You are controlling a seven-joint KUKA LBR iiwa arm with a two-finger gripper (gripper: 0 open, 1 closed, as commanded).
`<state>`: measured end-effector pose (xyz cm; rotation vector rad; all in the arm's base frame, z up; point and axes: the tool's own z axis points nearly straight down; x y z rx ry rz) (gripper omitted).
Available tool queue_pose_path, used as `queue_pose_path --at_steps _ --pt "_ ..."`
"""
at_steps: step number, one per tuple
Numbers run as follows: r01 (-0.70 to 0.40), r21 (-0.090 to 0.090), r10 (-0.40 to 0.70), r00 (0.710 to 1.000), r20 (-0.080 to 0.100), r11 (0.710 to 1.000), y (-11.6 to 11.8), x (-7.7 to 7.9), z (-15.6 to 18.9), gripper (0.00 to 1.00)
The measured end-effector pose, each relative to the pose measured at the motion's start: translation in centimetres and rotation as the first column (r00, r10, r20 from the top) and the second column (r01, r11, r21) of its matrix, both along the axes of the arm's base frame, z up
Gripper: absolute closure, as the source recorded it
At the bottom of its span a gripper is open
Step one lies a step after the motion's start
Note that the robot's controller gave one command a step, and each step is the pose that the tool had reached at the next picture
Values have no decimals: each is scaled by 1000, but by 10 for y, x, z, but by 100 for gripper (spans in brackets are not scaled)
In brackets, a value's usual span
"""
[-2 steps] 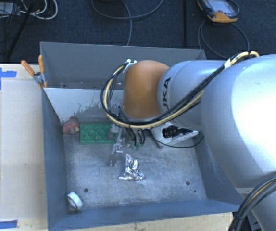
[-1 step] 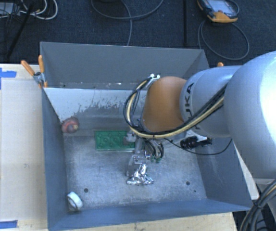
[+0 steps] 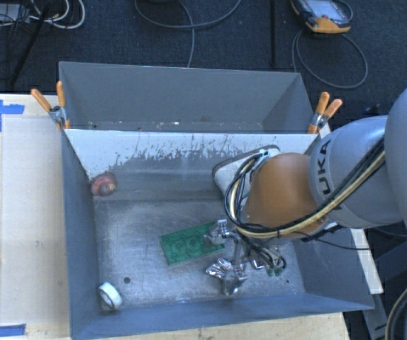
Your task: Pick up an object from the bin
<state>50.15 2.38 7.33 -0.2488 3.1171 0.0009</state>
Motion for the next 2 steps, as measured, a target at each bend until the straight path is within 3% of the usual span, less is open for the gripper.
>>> queue_pose_path --at_steps 1,2 --pt "5 3 -5 1000 14 1000 1 4 3 100" --pt "-32 -1 32 999 -6 999 14 26 153 100"
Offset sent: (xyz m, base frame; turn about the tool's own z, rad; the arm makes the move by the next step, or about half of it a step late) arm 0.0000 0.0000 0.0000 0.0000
